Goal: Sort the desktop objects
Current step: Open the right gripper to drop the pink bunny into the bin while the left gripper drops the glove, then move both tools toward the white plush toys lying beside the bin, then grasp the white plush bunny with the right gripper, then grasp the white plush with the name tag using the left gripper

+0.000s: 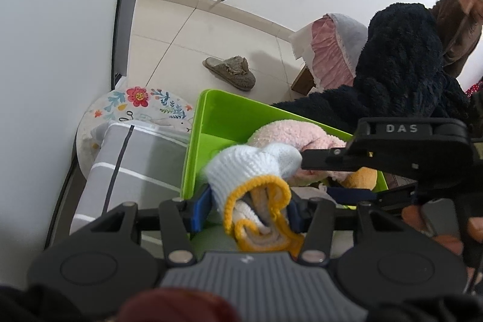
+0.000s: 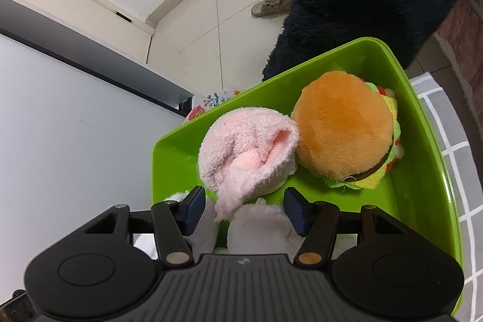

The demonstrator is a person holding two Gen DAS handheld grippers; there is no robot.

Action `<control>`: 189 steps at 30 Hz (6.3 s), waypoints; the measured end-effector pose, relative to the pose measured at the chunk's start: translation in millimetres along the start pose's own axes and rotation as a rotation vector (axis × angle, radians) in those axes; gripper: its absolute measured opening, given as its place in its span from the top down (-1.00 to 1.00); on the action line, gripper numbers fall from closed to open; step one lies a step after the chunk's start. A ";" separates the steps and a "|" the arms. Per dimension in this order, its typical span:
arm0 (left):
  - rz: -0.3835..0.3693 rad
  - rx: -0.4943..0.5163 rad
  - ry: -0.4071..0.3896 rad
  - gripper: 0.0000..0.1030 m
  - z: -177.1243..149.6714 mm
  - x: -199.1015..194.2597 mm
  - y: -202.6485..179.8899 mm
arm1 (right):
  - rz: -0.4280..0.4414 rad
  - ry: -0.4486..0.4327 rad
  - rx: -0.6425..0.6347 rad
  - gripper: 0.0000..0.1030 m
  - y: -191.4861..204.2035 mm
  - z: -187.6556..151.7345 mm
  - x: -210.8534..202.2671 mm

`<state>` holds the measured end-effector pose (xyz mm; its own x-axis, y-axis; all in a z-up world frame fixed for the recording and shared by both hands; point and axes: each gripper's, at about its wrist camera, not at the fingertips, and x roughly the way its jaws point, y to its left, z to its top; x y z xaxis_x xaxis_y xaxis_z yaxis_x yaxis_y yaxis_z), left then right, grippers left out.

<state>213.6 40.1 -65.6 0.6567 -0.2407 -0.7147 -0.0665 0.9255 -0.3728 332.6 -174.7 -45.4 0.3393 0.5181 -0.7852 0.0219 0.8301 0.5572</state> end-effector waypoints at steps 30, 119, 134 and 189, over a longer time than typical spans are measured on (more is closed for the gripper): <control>-0.003 0.057 -0.017 -0.67 -0.3 -50.4 -33.6 | -0.003 -0.021 0.016 -0.46 1.1 -21.2 -56.3; 0.129 0.165 0.179 -0.99 -135.7 -146.4 -9.3 | -0.184 0.113 -0.279 -0.81 -47.5 -253.8 -143.4; 0.047 0.193 0.225 -0.91 -142.5 -117.4 -47.6 | -0.240 0.186 -0.378 -0.81 -37.9 -281.4 -112.0; 0.057 0.400 0.153 -0.91 -143.9 -79.1 -85.5 | -0.269 0.119 -0.436 -0.30 -55.6 -283.1 -112.9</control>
<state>59.3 -62.1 -62.3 0.5397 -0.1988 -0.8180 0.2168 0.9718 -0.0931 26.9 -221.0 -64.3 0.2660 0.2734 -0.9244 -0.3083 0.9327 0.1872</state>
